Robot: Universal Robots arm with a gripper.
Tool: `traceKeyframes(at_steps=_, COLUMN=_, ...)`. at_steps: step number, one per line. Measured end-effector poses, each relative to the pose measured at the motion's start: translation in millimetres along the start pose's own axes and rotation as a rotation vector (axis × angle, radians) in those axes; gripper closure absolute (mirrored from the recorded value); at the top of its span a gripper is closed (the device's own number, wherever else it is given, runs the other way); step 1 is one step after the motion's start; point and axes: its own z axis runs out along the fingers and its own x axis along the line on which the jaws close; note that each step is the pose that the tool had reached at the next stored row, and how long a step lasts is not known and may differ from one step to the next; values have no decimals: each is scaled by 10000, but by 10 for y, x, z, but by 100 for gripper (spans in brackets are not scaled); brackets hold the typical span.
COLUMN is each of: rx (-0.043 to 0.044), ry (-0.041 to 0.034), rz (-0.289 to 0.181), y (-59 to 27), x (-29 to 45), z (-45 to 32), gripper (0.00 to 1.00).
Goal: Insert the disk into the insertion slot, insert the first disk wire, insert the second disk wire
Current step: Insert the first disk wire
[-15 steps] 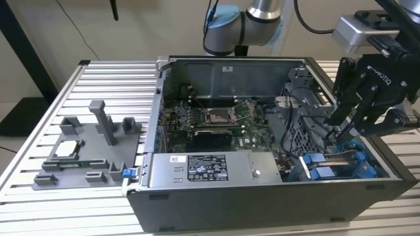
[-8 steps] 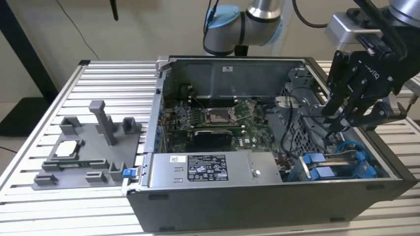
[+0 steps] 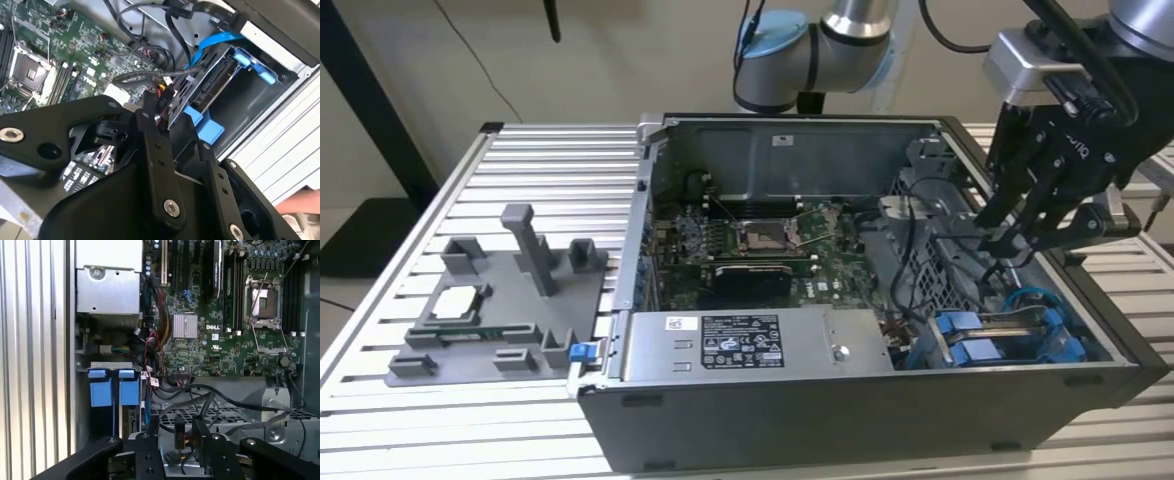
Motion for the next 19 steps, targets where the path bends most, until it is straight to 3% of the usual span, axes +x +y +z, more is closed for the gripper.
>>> traceKeyframes(at_steps=3, rx=31, ry=-79, rz=-7, y=-45, x=1, z=19, gripper=0)
traceKeyframes(at_steps=19, rx=35, ry=-87, rz=-8, y=-53, x=8, z=61, gripper=0)
